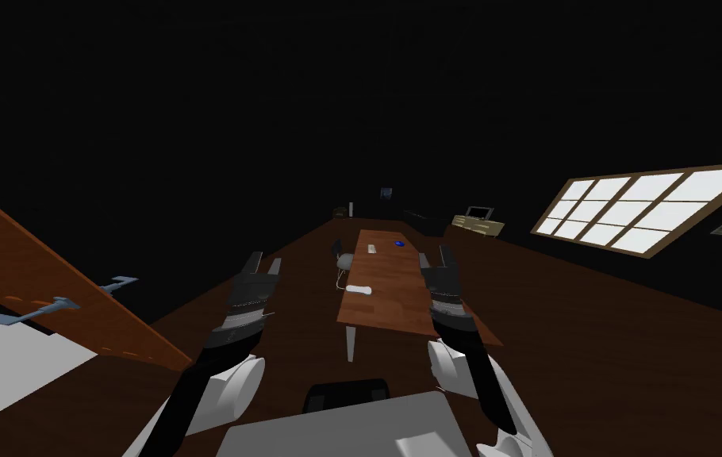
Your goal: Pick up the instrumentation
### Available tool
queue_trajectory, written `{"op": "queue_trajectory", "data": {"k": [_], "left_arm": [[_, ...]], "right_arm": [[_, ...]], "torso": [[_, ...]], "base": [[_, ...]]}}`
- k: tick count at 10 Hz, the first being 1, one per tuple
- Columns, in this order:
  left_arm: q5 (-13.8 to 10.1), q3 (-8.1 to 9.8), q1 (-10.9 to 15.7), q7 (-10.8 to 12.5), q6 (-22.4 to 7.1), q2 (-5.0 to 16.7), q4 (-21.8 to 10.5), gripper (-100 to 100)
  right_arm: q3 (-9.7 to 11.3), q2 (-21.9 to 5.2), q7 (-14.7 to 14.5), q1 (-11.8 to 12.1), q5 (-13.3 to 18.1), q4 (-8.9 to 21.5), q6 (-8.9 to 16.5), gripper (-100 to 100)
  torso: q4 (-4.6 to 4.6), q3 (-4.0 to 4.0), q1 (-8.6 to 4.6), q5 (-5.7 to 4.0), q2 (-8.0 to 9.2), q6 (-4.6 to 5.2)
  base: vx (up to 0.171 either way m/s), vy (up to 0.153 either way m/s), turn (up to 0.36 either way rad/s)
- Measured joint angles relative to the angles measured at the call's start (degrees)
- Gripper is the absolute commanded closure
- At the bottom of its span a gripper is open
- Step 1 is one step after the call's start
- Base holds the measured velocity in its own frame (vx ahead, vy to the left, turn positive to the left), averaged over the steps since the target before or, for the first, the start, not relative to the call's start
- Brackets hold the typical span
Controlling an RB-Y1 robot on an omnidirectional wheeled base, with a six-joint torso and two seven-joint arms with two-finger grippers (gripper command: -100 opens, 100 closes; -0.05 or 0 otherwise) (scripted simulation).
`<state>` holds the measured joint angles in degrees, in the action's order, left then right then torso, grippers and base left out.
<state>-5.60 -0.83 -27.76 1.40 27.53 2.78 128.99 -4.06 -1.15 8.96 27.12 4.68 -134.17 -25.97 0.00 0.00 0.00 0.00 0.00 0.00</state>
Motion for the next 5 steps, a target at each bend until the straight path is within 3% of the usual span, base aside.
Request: {"op": "queue_trajectory", "data": {"k": [2, 5], "left_arm": [[0.00, -0.01, 0.00, 0.00, 0.00, -0.01, 0.00, 0], [0.00, -0.02, 0.00, 0.00, 0.00, -0.02, 0.00, 0]], "right_arm": [[0.33, -2.17, -0.44, -1.14, 0.90, 1.02, -0.15, -100], [1.76, -4.79, -2.13, -4.40, 3.90, 4.22, -1.15, -100]], "torso": [[-0.01, -0.03, 0.23, 0.05, -0.06, -0.01], [0.00, -0.01, 0.68, 0.15, -0.01, -0.02]], "base": [[0.016, 0.089, 0.002], [-0.003, 0.171, -0.002]]}}
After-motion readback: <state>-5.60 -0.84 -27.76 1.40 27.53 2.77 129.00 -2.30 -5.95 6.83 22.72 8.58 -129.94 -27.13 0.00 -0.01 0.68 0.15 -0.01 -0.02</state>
